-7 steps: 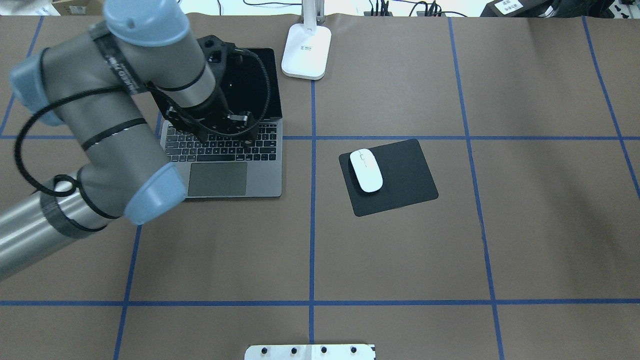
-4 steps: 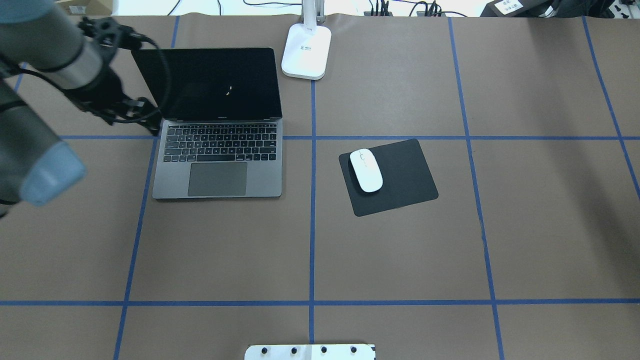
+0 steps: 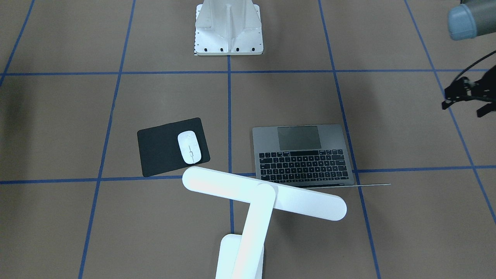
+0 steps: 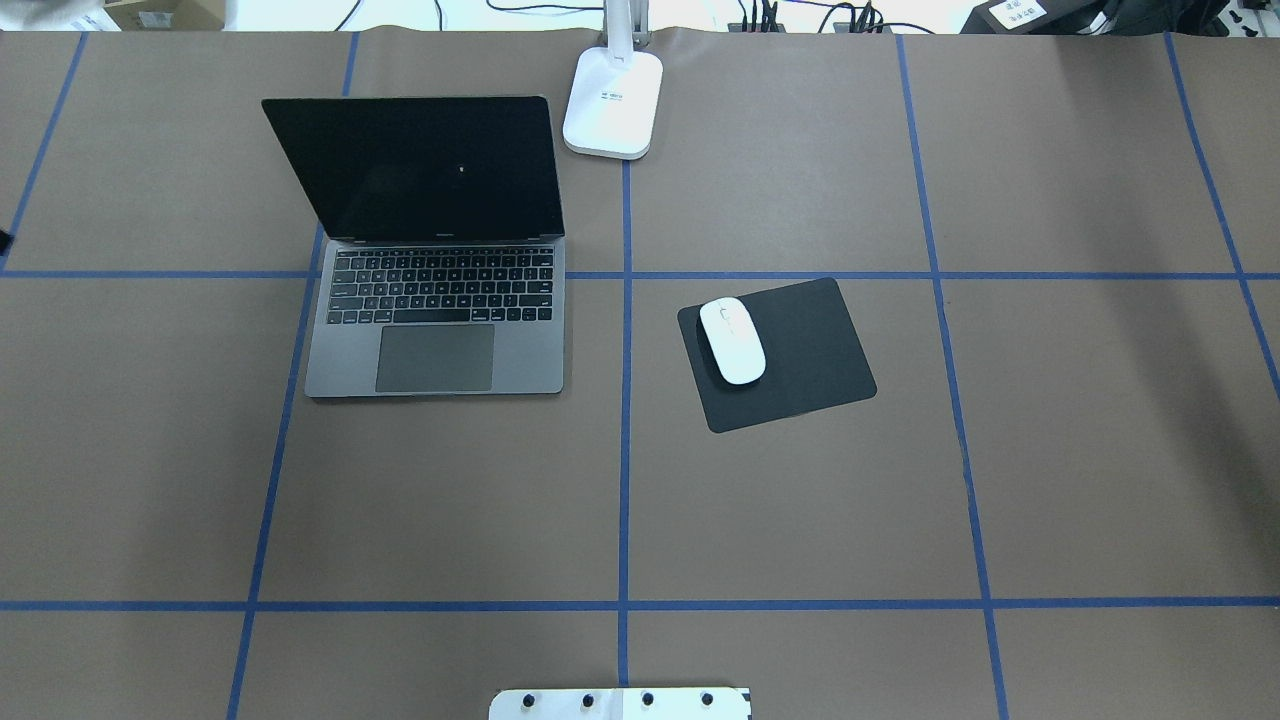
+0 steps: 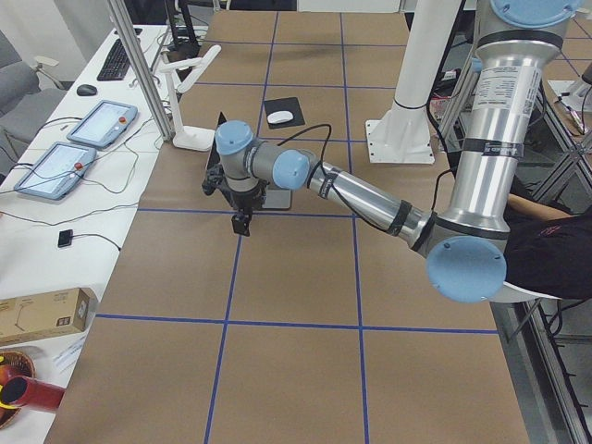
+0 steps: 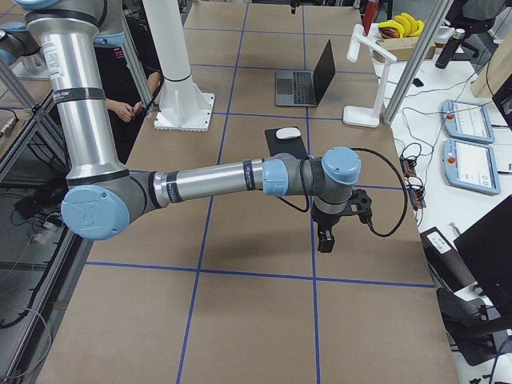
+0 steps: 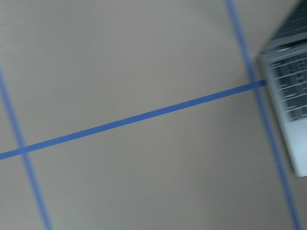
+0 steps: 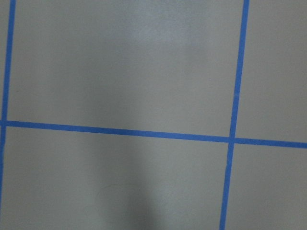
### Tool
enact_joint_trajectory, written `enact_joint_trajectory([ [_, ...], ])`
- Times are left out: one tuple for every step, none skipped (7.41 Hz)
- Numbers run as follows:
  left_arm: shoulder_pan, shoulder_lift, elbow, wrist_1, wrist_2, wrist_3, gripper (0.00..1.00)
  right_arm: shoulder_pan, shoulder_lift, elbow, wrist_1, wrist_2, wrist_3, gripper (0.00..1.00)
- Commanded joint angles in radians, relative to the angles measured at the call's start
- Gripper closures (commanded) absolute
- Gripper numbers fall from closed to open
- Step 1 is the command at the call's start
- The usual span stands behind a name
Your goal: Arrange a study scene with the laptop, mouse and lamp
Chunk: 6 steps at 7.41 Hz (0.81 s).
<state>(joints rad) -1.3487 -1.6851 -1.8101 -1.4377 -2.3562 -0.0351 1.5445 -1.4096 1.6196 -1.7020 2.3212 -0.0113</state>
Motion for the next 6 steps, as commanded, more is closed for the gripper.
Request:
enact_joint_trajectory([
  [-0.113, 0.072, 0.122, -0.009, -0.026, 0.191, 0.00, 0.002, -0.041, 0.055, -0.004, -0.005, 0.007, 0.00],
  [-0.115, 0.155, 0.123, -0.077, -0.026, 0.199, 0.00, 0.002, -0.051, 0.065, -0.004, -0.006, 0.008, 0.00],
  [-0.115, 0.218, 0.124, -0.148, -0.028, 0.195, 0.00, 0.002, -0.051, 0.066, -0.005, -0.009, 0.008, 0.00],
  [-0.115, 0.226, 0.126, -0.153, -0.026, 0.192, 0.00, 0.002, -0.051, 0.066, -0.005, -0.011, 0.008, 0.00],
  [-0.116, 0.226, 0.135, -0.156, -0.026, 0.195, 0.00, 0.002, -0.051, 0.068, -0.005, -0.016, 0.008, 0.00],
  [-0.116, 0.226, 0.135, -0.156, -0.026, 0.195, 0.00, 0.002, -0.051, 0.068, -0.005, -0.017, 0.008, 0.00],
])
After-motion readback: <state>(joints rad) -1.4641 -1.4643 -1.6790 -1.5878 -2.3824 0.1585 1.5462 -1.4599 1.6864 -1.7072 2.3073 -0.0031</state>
